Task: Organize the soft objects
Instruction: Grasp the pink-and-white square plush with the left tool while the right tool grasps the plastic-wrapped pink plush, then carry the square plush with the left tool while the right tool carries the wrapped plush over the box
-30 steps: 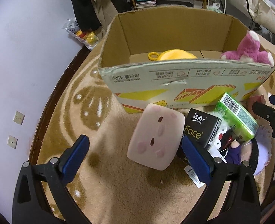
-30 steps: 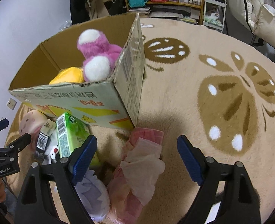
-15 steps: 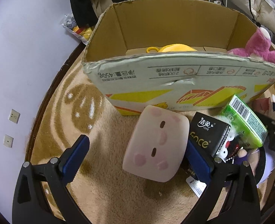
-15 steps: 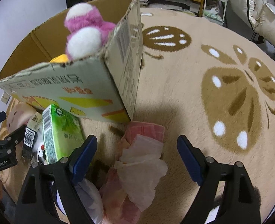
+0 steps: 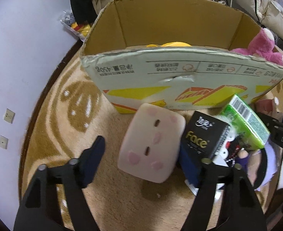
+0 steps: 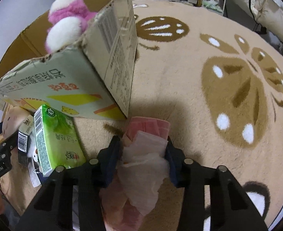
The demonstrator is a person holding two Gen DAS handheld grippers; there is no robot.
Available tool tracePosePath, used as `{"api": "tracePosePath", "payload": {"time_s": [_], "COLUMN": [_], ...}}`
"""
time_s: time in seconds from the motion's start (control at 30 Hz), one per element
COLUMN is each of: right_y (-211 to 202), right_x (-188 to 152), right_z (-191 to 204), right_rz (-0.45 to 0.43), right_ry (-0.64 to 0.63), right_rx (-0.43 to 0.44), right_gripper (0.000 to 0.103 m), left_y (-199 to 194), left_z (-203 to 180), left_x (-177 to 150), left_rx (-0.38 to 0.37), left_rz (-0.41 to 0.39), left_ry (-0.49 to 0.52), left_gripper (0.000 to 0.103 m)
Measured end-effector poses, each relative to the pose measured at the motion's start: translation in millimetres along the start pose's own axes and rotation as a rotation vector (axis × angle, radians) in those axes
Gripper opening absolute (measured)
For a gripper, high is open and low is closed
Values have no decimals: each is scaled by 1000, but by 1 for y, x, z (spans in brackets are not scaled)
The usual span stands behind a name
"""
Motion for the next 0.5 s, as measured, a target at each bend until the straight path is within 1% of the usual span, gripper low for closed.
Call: {"api": "tracePosePath", "payload": {"time_s": [0.03, 0.07, 0.17, 0.23, 0.3, 0.37, 0.43, 0.5], "right_y": [-1, -3, -9, -17, -23, -30, -39, -47], "right_x": [0, 1, 2, 4, 9, 11, 14, 15], "right_z": [-1, 0, 0, 2, 7, 12, 15, 17], "right_rz": [-3, -7, -27, -46, -75, -98, -131, -160], "right_ry": [-7, -11, -25, -33, -50, -78, -100, -95], "right_rx": [-12, -14, -11, -5, 21, 13, 1, 5], "right_gripper": [38, 31, 22, 20, 20, 19, 19, 19], "left_y": [-2, -4, -11, -14, -18, -24, -35, -47], "left_z": [-2, -4, -3, 2, 10, 16, 22, 28], "left_x": [-1, -2, -4, -7, -11, -14, -15, -13], "left_rx": [-15, -26, -8, 10, 18, 28, 47, 69], "left_rz": [0, 0, -14, -19, -25, -40, -72, -115], "left_ry": [-4, -9, -22, -40, -79, -105, -118, -130], "left_gripper": [53, 52, 47, 45, 45, 45, 45, 44]}}
Point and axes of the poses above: each gripper's, at about its wrist camera, not at the fingertips, and y roughly the way its jaws point, z to its left, x to its top, the point moved 10 cm from there along y, roughly the way its jaws point, and after that the axes turned 6 degrees about x, right-handed, at the moved point
